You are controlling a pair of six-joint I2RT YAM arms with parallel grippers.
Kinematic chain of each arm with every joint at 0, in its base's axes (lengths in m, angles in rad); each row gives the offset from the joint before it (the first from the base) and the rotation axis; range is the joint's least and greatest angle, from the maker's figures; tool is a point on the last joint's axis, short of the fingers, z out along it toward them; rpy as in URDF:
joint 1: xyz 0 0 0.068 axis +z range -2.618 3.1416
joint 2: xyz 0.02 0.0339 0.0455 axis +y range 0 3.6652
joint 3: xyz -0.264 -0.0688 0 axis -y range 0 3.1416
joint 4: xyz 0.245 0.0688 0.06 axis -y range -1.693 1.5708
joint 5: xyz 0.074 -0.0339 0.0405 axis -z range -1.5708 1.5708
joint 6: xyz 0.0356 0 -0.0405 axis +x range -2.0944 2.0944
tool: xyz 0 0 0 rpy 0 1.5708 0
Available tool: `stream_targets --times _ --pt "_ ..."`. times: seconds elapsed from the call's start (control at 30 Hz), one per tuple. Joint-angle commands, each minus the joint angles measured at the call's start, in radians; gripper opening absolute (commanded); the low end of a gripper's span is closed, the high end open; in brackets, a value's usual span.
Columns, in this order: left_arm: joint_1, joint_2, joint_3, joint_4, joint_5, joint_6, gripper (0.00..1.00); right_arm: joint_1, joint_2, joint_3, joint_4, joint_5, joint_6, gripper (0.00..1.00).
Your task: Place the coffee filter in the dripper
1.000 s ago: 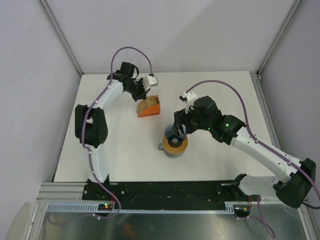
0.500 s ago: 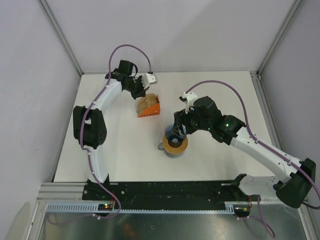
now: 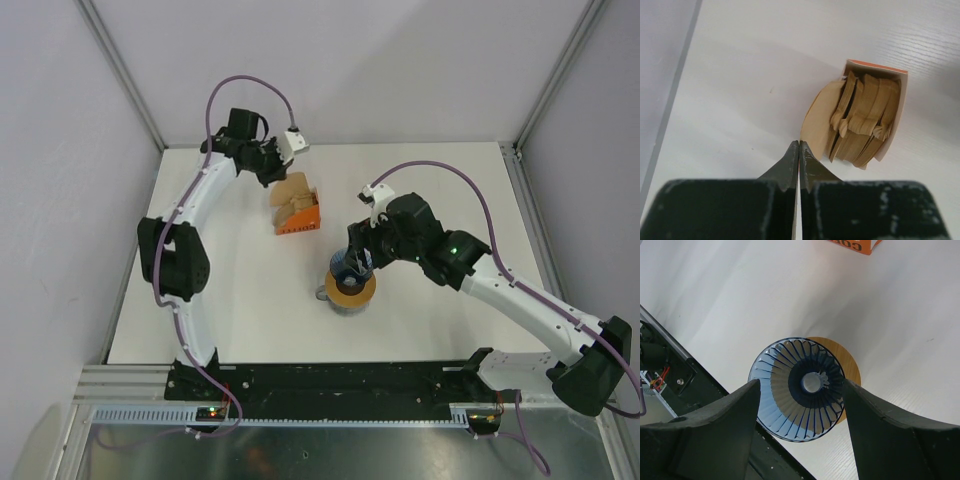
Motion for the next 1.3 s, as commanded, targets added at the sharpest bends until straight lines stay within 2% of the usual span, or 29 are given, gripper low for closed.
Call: stream_targets --times 0.0,0.77,1.0,1.13,1.27 --pt "0.009 -0.075 0.065 0.009 -0.03 -0.076 0.0 0.005 -0.008 0.027 0.019 0.013 -0.012 0.72" --pt "0.019 -0.189 0.077 0.008 -0.015 -0.201 0.0 0.007 -0.028 0.027 0.024 0.017 -0.008 0.72" --pt "0.016 -0.318 0.026 0.009 0.074 -0.296 0.0 0.007 -0.06 0.027 0.076 0.035 -0.014 0.72" --pt "0.014 -0.387 -0.019 0.009 0.146 -0.42 0.0 0.033 -0.086 0.027 0.158 0.128 0.023 0.71" --pt "0.013 -0.432 -0.073 0.038 0.218 -0.629 0.0 0.121 -0.098 0.028 0.31 0.346 0.022 0.71"
